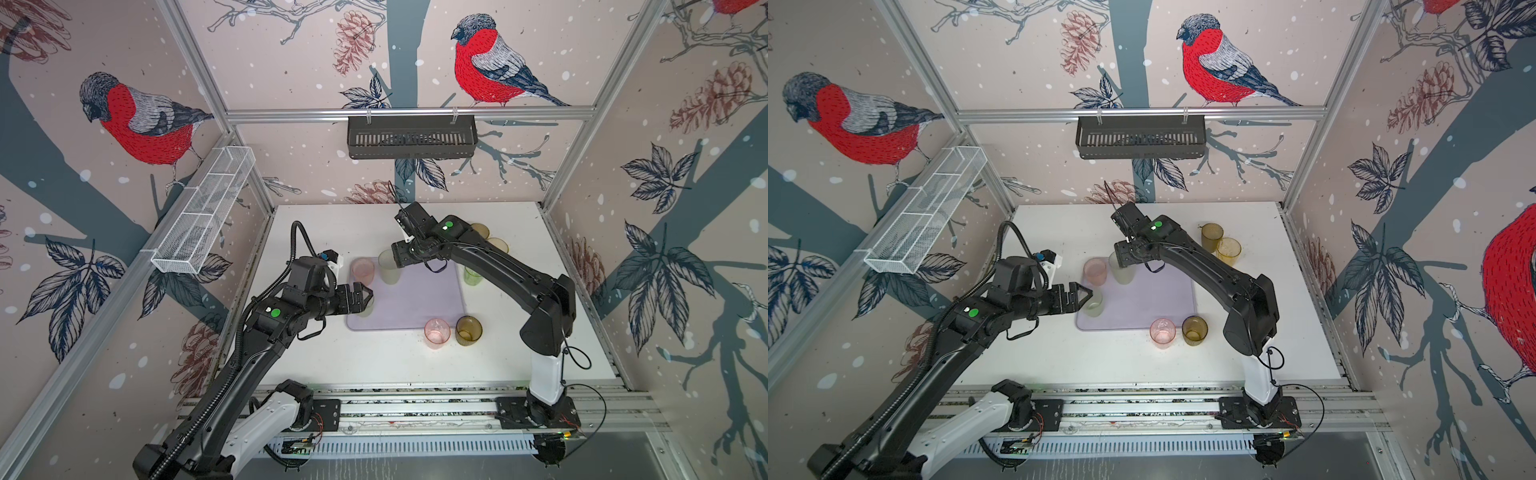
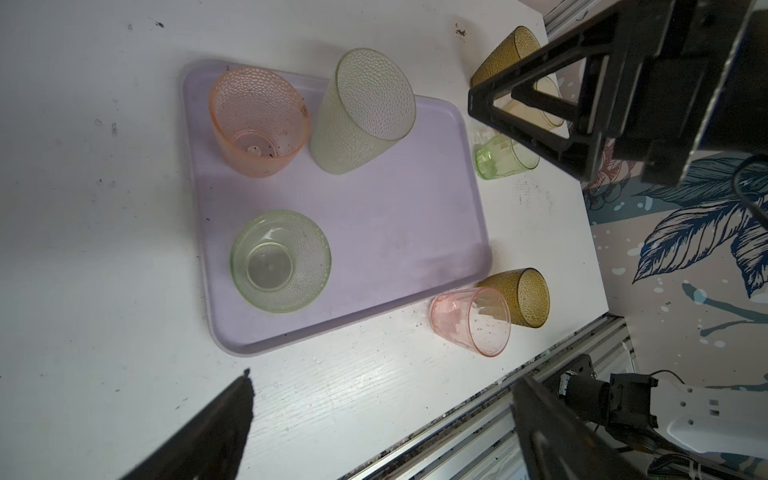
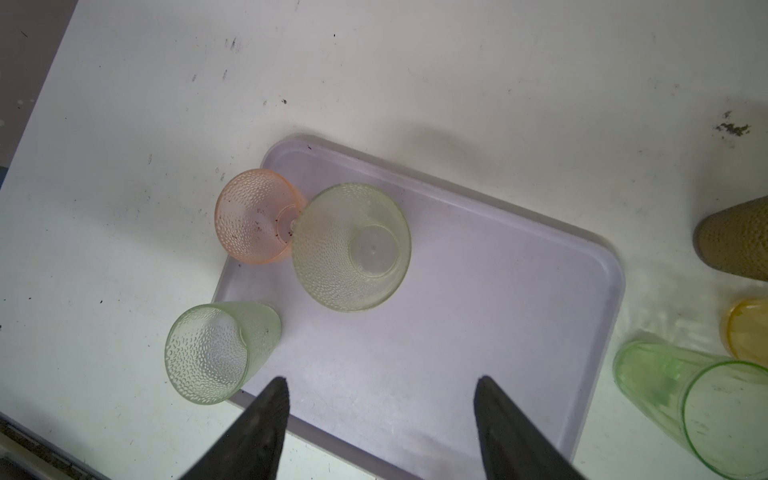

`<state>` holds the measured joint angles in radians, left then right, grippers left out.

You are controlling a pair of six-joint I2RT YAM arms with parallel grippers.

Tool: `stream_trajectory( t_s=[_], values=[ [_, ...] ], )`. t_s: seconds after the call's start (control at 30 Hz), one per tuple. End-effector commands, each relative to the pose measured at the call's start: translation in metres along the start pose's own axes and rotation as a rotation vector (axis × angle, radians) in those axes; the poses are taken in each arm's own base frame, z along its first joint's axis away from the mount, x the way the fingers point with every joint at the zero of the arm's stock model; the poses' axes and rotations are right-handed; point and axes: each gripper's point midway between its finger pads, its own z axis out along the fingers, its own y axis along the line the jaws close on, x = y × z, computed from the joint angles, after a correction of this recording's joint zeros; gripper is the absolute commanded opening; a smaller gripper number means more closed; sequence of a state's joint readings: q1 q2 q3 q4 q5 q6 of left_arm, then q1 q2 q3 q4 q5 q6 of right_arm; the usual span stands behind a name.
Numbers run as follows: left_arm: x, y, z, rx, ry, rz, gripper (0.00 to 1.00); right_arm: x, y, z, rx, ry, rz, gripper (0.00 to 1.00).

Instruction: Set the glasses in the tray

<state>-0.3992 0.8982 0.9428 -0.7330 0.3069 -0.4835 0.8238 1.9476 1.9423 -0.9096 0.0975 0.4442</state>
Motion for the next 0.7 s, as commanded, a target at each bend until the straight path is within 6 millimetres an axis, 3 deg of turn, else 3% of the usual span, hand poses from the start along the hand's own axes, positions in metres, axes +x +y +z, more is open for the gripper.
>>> stream_trajectory(
  t_s=[0.0,0.17,0.33,0.67],
  values=[
    [0.004,0.005,0.000,-0.031,0.007,-0.032,0.97,-0.011,-0.003,-0.006,0.021,-0.053,-0.035,0.73],
    [-0.001,-0.002,-0.003,-0.051,0.007,-0.079,0.97,-0.015,-0.007,-0.017,0.019,-0.078,-0.076,0.74],
    [0.008,-0.006,0.009,-0.086,0.042,-0.082,0.97,-0.013,-0.017,-0.034,0.007,-0.120,-0.069,0.76],
    [-0.014,-0.027,0.005,-0.086,-0.036,-0.118,0.97,-0.007,-0.036,-0.056,-0.041,-0.159,-0.074,0.78]
  ],
)
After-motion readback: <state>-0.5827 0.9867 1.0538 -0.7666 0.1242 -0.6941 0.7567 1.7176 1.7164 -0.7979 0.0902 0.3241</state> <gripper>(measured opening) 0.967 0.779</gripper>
